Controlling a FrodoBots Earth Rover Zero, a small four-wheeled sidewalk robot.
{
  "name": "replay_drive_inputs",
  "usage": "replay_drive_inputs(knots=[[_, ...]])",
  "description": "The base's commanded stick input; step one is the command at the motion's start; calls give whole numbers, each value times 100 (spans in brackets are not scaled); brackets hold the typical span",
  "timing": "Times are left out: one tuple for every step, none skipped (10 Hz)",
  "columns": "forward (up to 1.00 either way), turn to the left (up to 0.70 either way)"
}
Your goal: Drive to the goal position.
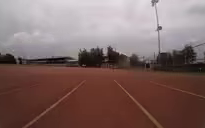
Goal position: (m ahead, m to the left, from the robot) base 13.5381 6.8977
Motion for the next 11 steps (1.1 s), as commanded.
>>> replay_drive_inputs(knots=[[70,0],[70,0],[70,0],[70,0],[70,0],[70,0],[70,0],[70,0],[70,0],[70,0],[70,0]])
